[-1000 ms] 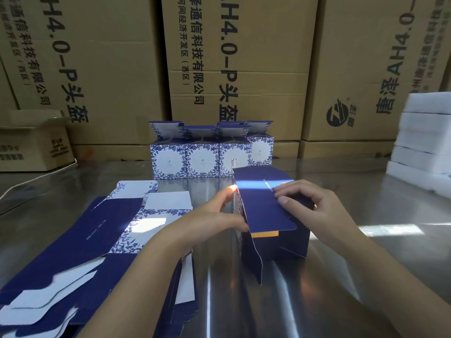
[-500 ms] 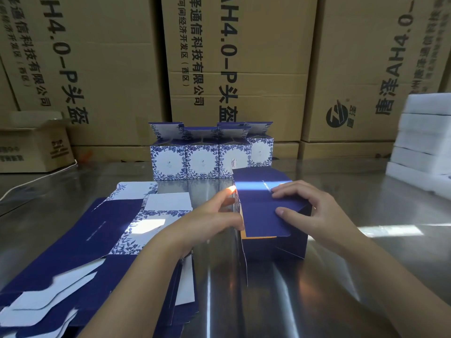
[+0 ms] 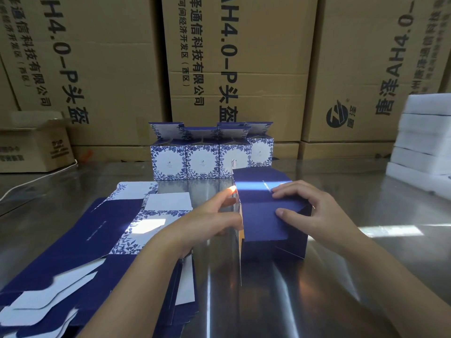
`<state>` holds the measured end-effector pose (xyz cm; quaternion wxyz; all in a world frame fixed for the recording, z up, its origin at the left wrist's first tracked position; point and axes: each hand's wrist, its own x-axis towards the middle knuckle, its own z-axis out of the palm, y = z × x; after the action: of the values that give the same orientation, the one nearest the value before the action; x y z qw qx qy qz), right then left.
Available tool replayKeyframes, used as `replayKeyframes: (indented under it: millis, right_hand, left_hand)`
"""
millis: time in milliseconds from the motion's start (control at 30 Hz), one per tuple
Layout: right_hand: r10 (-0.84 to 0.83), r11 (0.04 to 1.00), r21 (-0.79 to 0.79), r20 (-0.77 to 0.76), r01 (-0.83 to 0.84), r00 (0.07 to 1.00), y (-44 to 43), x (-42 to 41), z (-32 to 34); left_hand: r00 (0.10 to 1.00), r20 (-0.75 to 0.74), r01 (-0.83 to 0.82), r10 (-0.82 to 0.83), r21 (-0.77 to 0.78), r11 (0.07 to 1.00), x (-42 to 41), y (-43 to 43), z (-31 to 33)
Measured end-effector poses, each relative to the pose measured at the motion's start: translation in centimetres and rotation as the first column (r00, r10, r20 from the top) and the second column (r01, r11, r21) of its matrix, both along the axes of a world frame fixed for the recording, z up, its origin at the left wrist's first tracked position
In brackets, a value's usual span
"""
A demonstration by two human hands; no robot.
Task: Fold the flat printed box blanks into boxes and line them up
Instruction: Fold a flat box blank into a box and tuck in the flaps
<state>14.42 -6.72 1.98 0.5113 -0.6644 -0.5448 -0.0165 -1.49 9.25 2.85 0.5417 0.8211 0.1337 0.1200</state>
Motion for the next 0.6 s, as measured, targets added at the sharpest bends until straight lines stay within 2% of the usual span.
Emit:
replayKeyframes:
  millis: [233,433,600]
  right_hand:
    - [-0.016,1.000,0.007,0.013,0.016,1.000,0.15,0.21,-0.18]
    - [-0.016,0.999,0.035,-0.032,0.017,0.999,0.25,0.48,-0.32]
    - [-0.031,0.997,0.075,-0.037,0.033,0.999,0.48,0.50,-0.47]
  left_hand:
    - [1.000,0.012,-0.025,0.025,-0.006,1.000,0.13,0.05,-0.13]
    - [0.987,0.012,-0.162,0.162,0.086,0.983,0.66,-0.30,-0.52]
    - [0.967,0.203,-0.198,0.151,0.234,0.952,1.00,-0.77,-0.62]
